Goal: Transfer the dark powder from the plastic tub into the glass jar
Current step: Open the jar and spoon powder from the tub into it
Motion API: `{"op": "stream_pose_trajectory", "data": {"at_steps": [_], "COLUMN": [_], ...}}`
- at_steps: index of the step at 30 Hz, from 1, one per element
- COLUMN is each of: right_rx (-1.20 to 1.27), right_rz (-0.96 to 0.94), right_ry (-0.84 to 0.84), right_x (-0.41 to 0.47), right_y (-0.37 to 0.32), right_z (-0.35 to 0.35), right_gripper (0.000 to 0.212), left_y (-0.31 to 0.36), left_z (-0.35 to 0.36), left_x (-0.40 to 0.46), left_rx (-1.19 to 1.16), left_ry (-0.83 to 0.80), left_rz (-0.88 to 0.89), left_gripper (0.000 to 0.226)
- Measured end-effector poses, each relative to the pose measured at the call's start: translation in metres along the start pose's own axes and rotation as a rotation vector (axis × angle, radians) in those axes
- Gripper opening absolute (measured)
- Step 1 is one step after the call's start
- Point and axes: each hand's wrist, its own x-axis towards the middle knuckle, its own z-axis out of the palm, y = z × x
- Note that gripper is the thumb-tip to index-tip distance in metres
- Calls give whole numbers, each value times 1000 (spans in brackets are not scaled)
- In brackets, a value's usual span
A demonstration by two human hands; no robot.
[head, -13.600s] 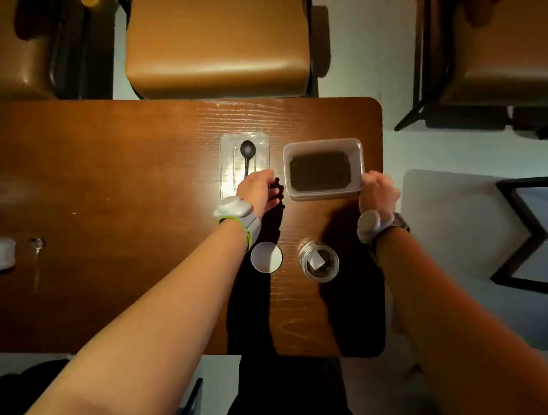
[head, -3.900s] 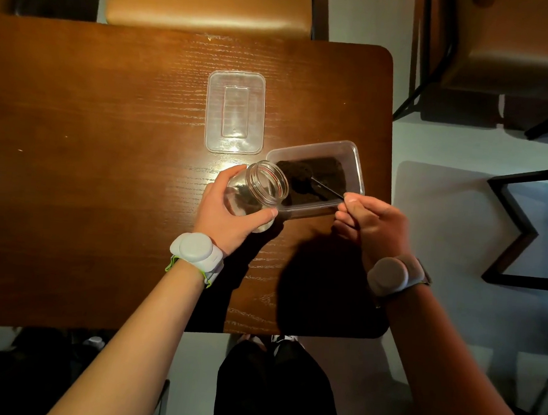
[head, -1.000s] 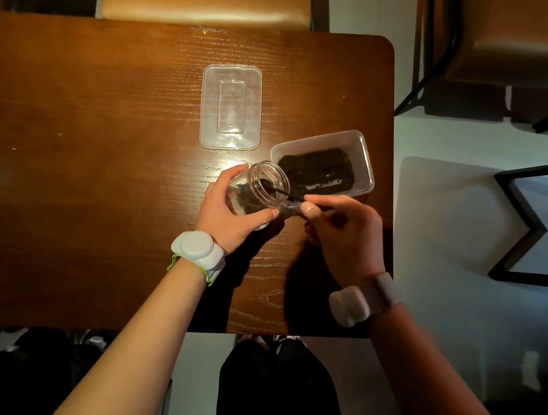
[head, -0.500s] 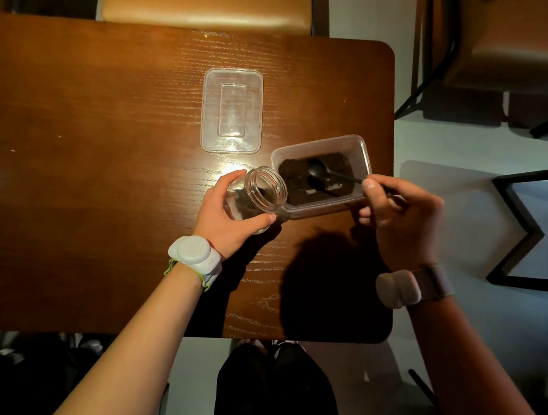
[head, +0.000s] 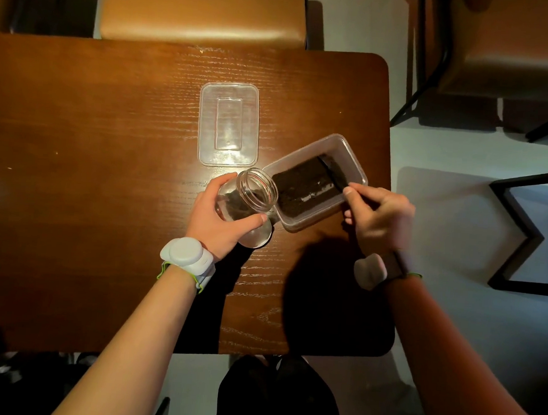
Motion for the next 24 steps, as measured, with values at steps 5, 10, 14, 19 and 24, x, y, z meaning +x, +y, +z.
{"op": "stream_pose_trajectory", "data": {"at_steps": [5, 10, 14, 19, 24], "right_rx": [76, 218, 271, 379, 479], "right_rz": [116, 332, 373, 462, 568], "right_ry": [-72, -146, -216, -253, -254], "right_x": [-8, -20, -29, -32, -35], "right_y": [-3, -13, -19, -22, -17], "right_z": [9, 16, 18, 12, 8], "right_gripper": [18, 18, 8, 14, 16], "left_y": [0, 0, -2, -3, 1], "left_z": [-1, 0, 0, 0, -1], "left_x": [1, 2, 1, -1, -2], "left_rx": [4, 4, 6, 10, 5], "left_ry": [-5, -2, -12, -18, -22], "left_rz": [-7, -7, -6, 1, 16], "left_gripper": [90, 91, 92, 90, 91]}}
